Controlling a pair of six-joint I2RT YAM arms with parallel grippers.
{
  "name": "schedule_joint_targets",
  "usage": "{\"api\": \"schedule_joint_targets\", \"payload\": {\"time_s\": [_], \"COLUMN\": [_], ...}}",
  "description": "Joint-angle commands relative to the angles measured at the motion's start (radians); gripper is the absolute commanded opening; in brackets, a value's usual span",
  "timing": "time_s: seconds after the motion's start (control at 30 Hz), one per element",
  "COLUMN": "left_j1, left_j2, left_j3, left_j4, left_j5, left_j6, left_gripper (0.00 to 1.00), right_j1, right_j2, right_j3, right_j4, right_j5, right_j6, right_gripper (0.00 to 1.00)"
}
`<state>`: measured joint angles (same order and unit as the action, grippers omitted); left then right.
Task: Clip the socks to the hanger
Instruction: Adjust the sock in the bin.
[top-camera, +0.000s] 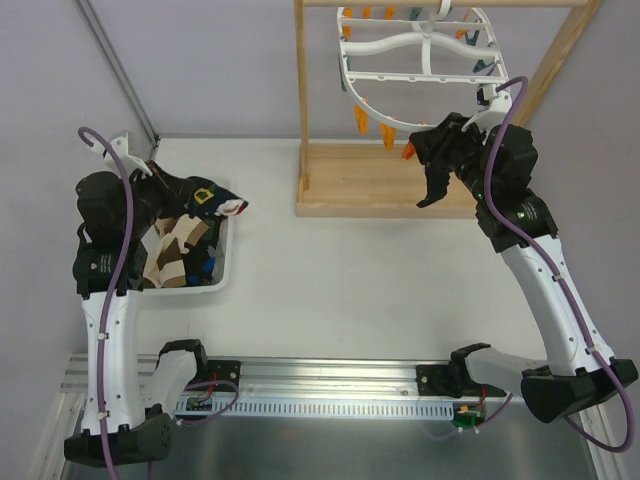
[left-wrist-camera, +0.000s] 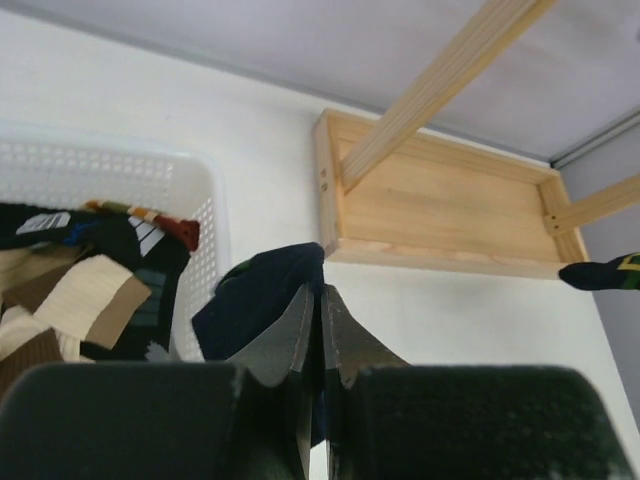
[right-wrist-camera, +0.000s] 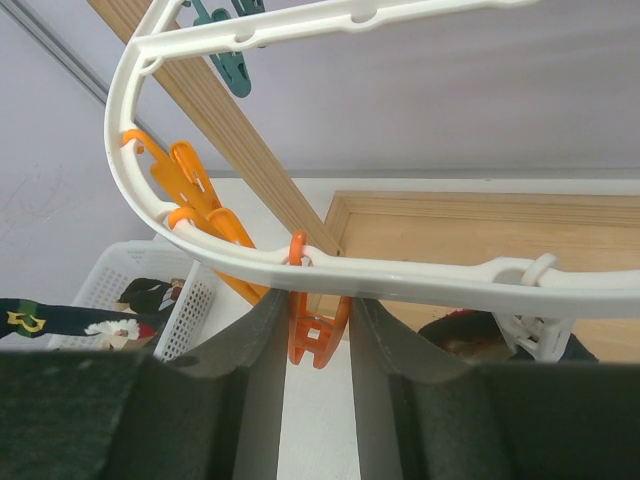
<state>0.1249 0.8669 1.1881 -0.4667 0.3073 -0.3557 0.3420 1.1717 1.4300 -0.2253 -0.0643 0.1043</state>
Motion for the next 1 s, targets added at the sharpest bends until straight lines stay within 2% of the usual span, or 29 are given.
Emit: {"api": "schedule_joint_targets", "payload": {"time_s": [0.0,0.13,0.27,0.53,0.87,0.97], "left_j1": [-0.004,0.004,0.067,0.251,0.3,0.312], "left_j2": [-0.017,0.026,0.09,0.093,0.177,0.211], "left_j3": [0.062,0.019,-0.103,-0.291,-0.306,-0.3], "left_j4": [0.051,0.056,0.056,0.072,0.08,0.082], "left_j5": [0.093,0.121,0.159,-0.061,-0.327,-0.367], "left_j6": [-0.019,-0.043,-0.08,-0.117,-0.057,-0.051], "left_gripper": [0.0,0.0,0.0,0.0,0.0,0.0], "right_j1": [-0.005,-0.003,-0.005,-0.005,-0.005,-0.005], "right_j2": [-0.014,-0.01,-0.012,-0.015,-0.009,-0.007], "right_j3": [0.003,0.003,-0.003,-0.01,-0.013,-0.013], "right_j4": [0.018,0.021,0.017,0.01,0.017,0.017], "right_j5": [-0.022,-0.025,-0.022,-0.019,-0.025,-0.026], "right_j6": [0.008,0.009,-0.002,-0.015,-0.012,-0.014], "right_gripper": [0.01,0.01,0.01,0.01,0.01,0.01]}}
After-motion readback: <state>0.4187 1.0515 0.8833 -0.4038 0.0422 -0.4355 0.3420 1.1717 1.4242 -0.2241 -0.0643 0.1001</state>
